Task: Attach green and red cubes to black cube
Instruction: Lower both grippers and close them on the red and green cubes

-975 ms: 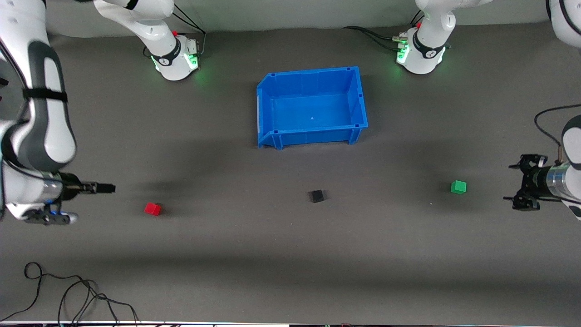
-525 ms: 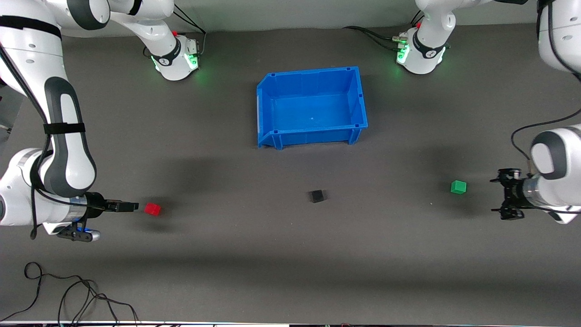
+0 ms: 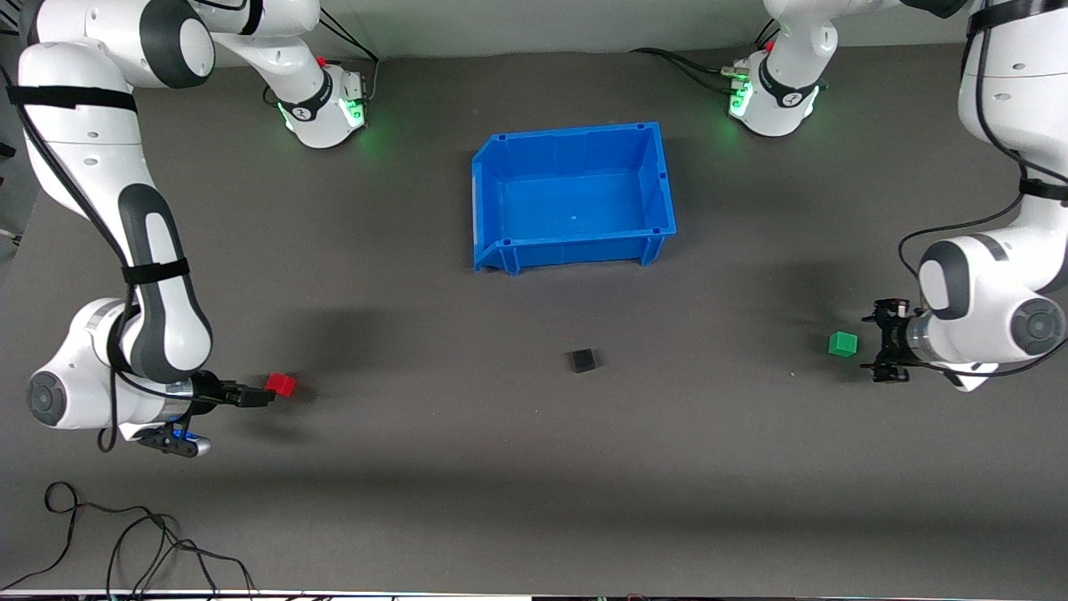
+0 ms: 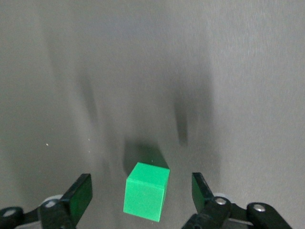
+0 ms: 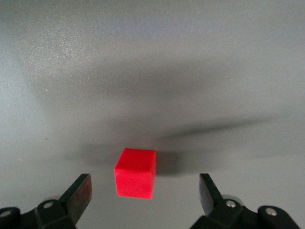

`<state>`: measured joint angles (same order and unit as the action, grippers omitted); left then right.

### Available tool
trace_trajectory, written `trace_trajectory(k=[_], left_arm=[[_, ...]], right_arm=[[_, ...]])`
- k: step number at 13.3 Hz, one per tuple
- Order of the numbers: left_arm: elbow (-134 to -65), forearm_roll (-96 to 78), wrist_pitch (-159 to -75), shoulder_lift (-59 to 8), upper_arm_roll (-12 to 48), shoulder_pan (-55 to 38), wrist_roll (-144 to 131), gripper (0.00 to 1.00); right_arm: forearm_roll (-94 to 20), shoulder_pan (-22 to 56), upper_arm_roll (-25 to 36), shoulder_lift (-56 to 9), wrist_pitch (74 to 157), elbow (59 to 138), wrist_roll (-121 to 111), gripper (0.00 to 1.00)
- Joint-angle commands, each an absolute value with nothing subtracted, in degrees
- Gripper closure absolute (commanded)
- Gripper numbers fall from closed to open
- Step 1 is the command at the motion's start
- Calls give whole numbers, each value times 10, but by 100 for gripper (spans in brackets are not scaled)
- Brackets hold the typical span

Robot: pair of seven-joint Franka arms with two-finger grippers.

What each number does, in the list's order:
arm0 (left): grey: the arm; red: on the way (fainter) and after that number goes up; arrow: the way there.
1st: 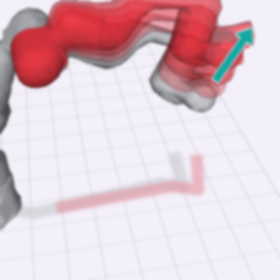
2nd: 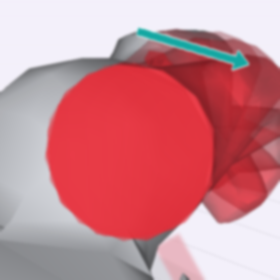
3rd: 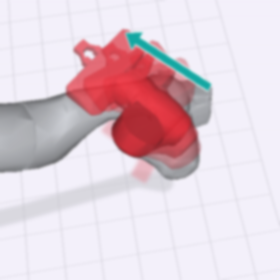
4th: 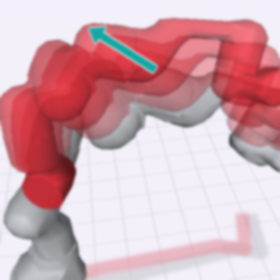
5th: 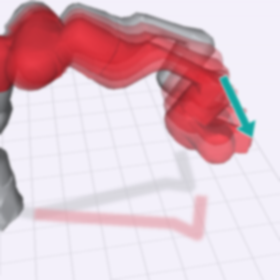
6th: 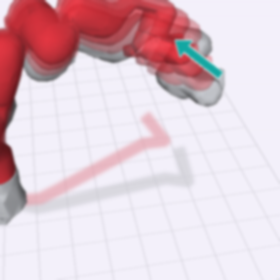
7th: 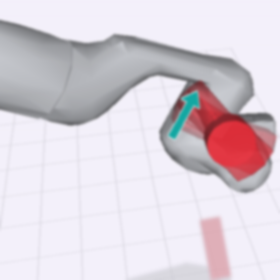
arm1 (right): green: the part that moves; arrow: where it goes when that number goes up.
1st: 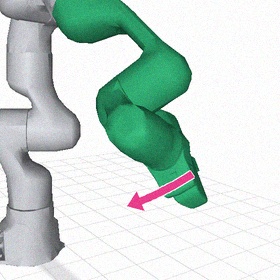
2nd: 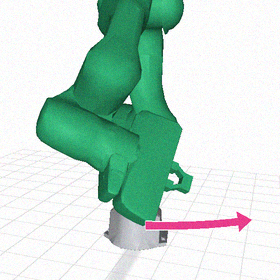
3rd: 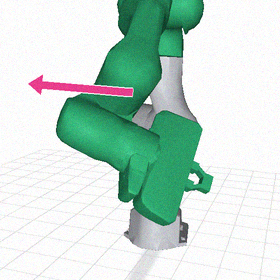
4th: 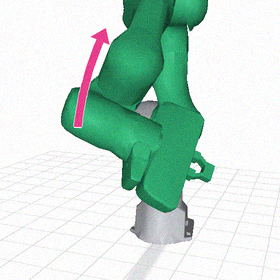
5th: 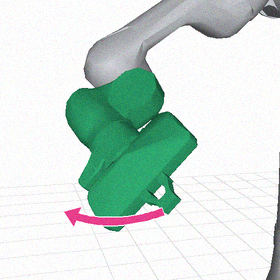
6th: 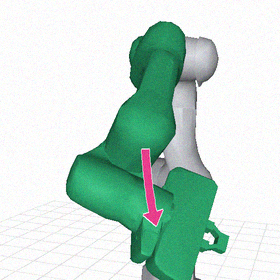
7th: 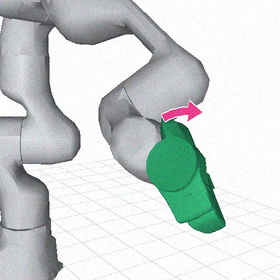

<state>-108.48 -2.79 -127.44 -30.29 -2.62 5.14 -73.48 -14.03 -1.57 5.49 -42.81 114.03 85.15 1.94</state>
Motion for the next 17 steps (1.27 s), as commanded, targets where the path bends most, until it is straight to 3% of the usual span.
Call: trace_trajectory(k=[1,7,14,15,17], left_arm=[[-1097,-18,-1304,-309,-29,35,-734,11],[-1106,9,-1320,-320,-29,25,-725,17],[-1114,44,-1321,-320,-29,36,-726,19],[-1114,43,-1320,-317,-29,36,-726,19],[-1114,37,-1322,-314,-29,37,-726,19]], right_arm=[[-151,3,56,-450,1140,823,54,0],[-147,4,56,-477,1184,824,54,0],[-147,5,56,-480,1181,841,54,0],[-148,4,56,-480,1182,841,54,5],[-148,4,56,-479,1182,839,54,61]])
